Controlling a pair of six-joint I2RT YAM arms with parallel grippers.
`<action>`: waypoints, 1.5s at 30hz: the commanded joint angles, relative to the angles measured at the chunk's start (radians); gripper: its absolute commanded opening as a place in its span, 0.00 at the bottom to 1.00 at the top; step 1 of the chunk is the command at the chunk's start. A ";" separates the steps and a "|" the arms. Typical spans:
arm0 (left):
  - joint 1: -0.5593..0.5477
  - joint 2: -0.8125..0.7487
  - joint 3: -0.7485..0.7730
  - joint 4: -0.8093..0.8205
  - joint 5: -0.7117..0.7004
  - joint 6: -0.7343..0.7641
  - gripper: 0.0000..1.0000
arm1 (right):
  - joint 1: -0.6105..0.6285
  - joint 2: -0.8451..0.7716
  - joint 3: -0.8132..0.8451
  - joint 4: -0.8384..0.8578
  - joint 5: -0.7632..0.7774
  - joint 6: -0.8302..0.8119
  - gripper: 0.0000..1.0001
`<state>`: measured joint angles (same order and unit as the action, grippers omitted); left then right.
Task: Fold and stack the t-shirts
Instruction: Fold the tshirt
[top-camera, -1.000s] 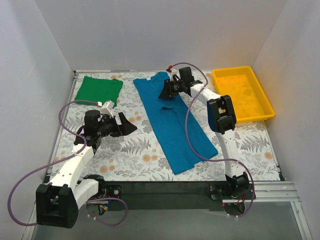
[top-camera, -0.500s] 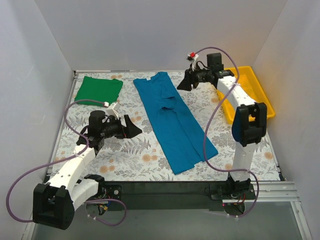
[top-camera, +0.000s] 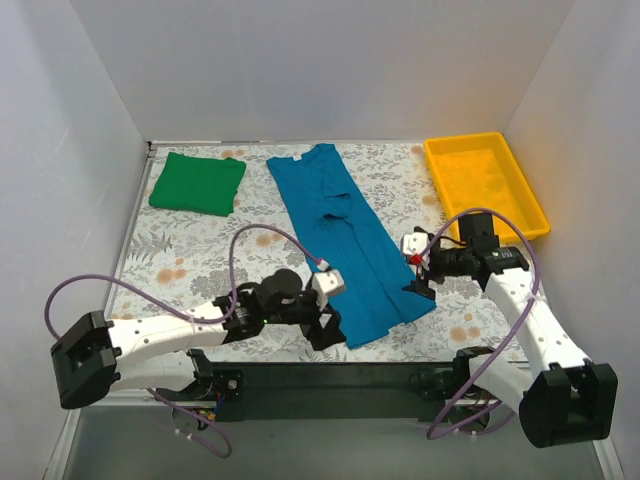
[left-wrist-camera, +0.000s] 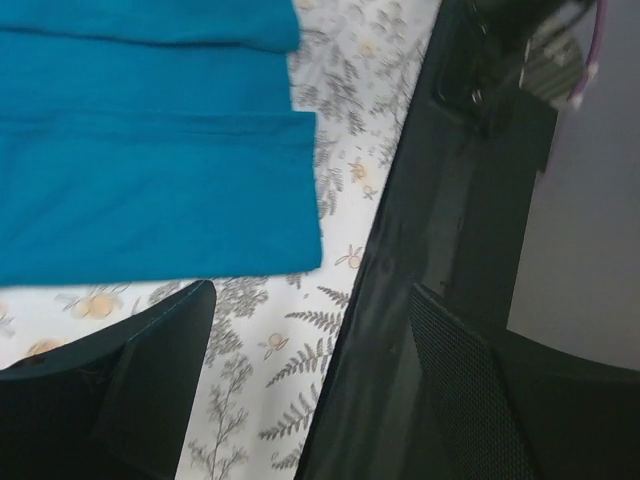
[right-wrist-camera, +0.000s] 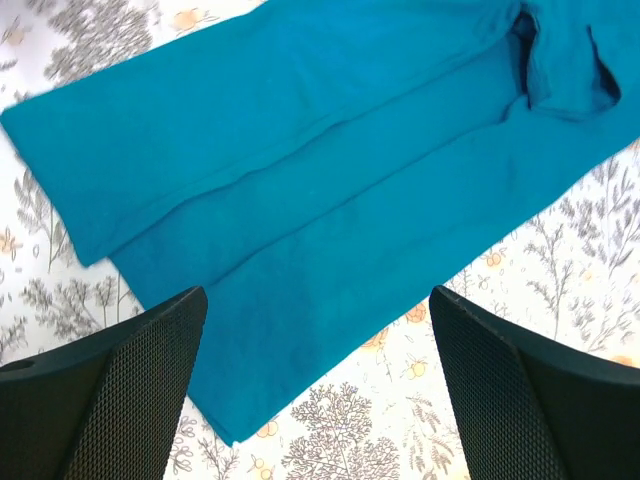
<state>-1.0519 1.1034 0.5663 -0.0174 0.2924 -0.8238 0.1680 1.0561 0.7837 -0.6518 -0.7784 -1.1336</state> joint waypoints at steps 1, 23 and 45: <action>-0.134 0.079 -0.009 0.108 -0.180 0.172 0.76 | -0.001 -0.038 -0.043 -0.126 0.007 -0.329 0.98; -0.307 0.498 0.078 0.258 -0.512 0.249 0.46 | -0.028 -0.028 -0.159 -0.220 0.146 -0.517 0.89; -0.310 0.461 0.026 0.312 -0.457 0.157 0.00 | -0.053 0.268 -0.193 -0.134 0.289 -0.704 0.50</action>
<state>-1.3571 1.6062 0.6147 0.2932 -0.1905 -0.6479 0.1123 1.2732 0.5980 -0.8639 -0.5423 -1.8091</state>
